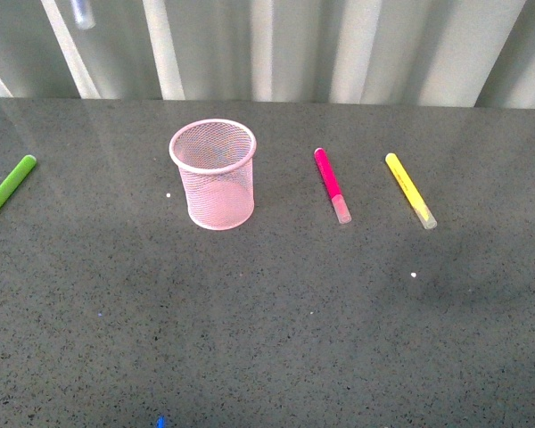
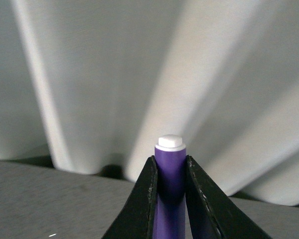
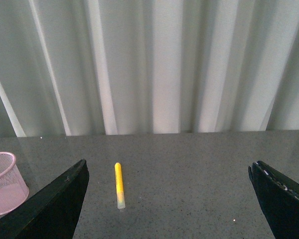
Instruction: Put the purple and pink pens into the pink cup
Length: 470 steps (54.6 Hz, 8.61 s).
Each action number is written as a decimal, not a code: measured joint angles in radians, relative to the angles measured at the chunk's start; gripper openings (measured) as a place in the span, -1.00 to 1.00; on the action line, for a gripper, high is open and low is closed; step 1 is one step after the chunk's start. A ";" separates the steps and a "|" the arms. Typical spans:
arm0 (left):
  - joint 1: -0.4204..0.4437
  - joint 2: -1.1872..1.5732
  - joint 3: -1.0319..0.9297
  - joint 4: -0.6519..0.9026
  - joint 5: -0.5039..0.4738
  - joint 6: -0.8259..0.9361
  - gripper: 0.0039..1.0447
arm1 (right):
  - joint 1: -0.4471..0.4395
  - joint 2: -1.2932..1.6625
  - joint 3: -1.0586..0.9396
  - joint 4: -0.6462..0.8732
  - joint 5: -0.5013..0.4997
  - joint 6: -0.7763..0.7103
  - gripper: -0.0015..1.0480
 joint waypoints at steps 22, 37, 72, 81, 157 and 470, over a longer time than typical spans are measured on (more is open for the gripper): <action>-0.206 -0.002 -0.260 0.477 -0.006 -0.060 -0.78 | 0.000 0.000 0.000 0.000 0.000 0.000 0.87; -0.173 0.136 -0.298 0.660 -0.034 -0.073 -0.78 | 0.000 0.000 0.000 0.000 0.000 0.000 0.87; -0.142 0.165 -0.427 0.732 -0.071 -0.145 -0.78 | 0.000 0.000 0.000 0.000 0.000 0.000 0.87; -0.162 0.161 -0.427 0.731 -0.071 -0.150 -0.78 | 0.000 0.000 0.000 0.000 0.000 0.000 0.87; 0.400 -0.554 -0.766 0.138 0.431 -0.048 0.88 | 0.000 0.000 0.000 0.000 0.000 0.000 0.87; 0.103 -1.962 -1.350 -0.381 0.127 0.259 0.88 | 0.291 2.499 1.611 -0.047 -0.122 0.004 -0.59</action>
